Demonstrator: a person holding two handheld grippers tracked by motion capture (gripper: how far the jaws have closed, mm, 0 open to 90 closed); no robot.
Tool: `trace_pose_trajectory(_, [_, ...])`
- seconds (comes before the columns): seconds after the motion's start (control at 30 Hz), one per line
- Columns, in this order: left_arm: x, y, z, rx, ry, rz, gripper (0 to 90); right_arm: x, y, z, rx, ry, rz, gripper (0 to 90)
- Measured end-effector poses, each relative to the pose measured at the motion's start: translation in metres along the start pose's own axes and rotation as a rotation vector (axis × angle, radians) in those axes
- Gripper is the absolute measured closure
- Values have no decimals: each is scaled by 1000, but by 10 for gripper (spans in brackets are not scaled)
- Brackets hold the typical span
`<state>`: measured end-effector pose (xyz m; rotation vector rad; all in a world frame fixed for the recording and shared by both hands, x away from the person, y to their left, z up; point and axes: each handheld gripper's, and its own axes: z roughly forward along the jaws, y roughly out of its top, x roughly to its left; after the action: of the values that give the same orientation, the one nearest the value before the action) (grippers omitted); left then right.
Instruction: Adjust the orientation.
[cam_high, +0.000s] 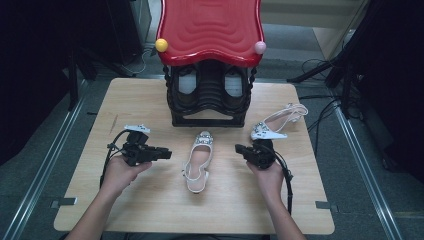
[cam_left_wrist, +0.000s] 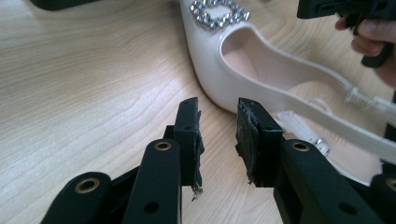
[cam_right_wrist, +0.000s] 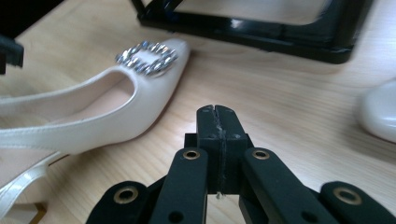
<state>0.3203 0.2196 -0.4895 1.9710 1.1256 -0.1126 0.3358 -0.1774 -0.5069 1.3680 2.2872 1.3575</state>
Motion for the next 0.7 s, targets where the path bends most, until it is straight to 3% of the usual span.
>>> trace_pose_trajectory(0.07, [0,2,0,-1,6,14,700,-6,0,-6,-22,-3,15,887])
trace_pose_trajectory(0.3, [4,4,-1,1,28,13,686,-22,-5,-20,-57,-56,-29,900])
trace_pose_trajectory(0.43, [6,4,-1,2,36,9,681,-39,-7,-26,-79,-10,42,900])
trace_pose_trajectory(0.7, [9,3,-1,11,57,11,667,-73,-6,-36,-63,-78,96,900])
